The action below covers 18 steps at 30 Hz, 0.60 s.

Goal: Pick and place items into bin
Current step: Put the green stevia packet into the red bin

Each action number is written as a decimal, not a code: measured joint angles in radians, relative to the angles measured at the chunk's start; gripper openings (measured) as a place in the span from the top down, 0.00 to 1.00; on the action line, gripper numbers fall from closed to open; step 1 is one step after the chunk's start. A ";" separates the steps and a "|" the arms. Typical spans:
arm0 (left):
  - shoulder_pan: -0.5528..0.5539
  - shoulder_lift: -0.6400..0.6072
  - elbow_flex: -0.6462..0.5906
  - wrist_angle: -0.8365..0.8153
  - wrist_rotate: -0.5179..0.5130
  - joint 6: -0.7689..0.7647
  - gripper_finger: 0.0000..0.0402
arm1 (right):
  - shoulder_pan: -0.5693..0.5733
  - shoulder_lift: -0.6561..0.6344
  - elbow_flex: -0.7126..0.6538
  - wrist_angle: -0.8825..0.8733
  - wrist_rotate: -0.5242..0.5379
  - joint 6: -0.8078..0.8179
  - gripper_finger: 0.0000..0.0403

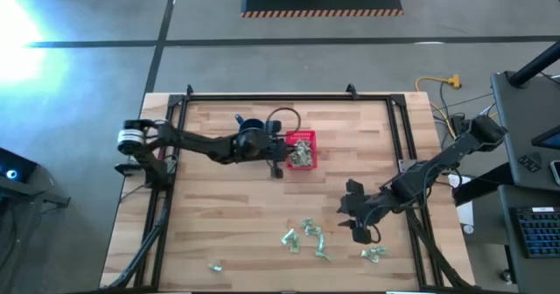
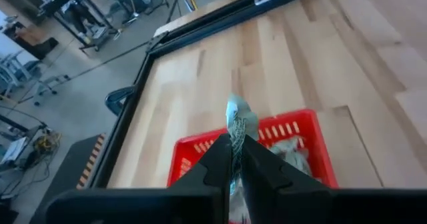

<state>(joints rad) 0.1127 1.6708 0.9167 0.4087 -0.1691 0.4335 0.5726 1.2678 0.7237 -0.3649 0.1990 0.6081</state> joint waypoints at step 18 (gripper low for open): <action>0.043 0.161 0.265 -0.289 -0.019 -0.008 0.58 | 0.177 0.052 -0.021 -0.104 0.010 0.362 0.54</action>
<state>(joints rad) 0.1558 1.8322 1.1816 0.1195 -0.1879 0.4255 0.7496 1.3199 0.7029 -0.4688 0.2085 0.9697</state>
